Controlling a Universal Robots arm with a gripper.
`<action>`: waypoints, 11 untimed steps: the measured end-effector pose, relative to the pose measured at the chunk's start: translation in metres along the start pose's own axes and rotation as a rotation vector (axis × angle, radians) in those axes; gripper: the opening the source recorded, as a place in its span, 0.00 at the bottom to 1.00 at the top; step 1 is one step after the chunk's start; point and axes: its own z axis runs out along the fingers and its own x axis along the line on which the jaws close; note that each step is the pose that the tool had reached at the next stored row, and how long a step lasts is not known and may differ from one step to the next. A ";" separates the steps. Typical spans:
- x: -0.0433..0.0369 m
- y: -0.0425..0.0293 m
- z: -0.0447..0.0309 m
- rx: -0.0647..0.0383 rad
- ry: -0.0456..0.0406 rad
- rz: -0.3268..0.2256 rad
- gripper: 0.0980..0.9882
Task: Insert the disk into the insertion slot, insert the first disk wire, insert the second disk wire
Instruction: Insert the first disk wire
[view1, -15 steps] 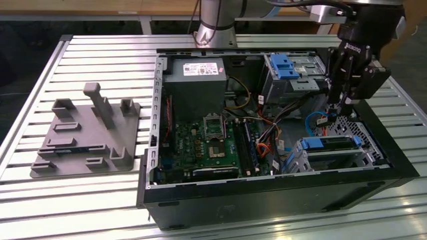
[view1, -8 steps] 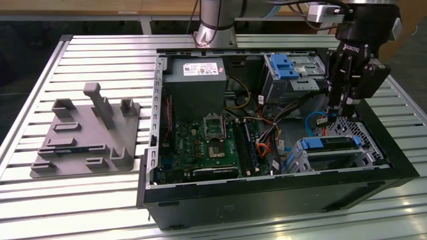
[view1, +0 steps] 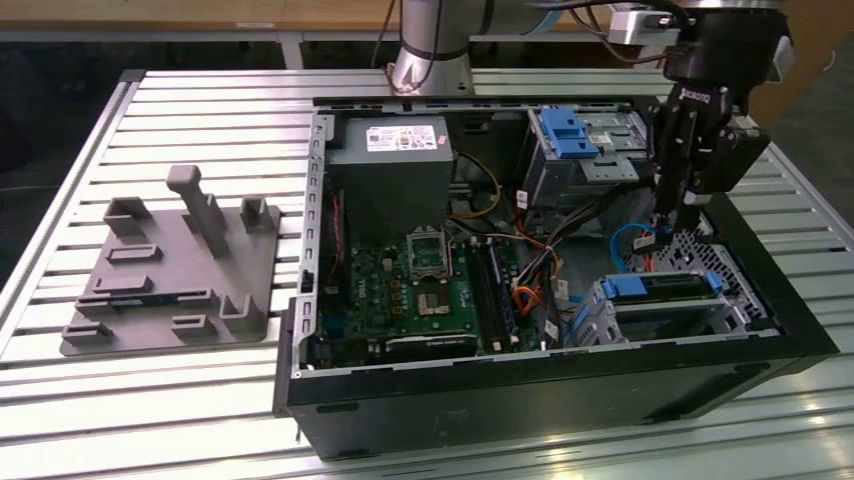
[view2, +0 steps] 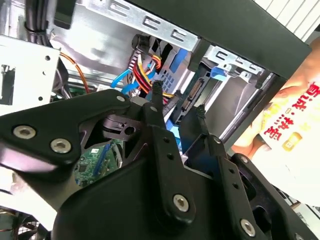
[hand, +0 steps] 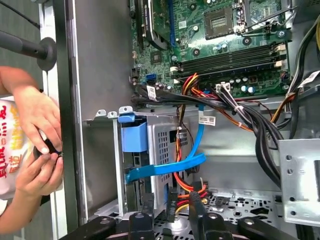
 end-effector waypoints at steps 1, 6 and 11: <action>-0.0011 0.0001 -0.0003 0.000 0.0023 0.000 0.35; -0.0030 -0.0001 0.0014 0.000 0.0102 0.000 0.33; -0.0033 -0.0011 0.0019 0.000 0.0111 0.000 0.25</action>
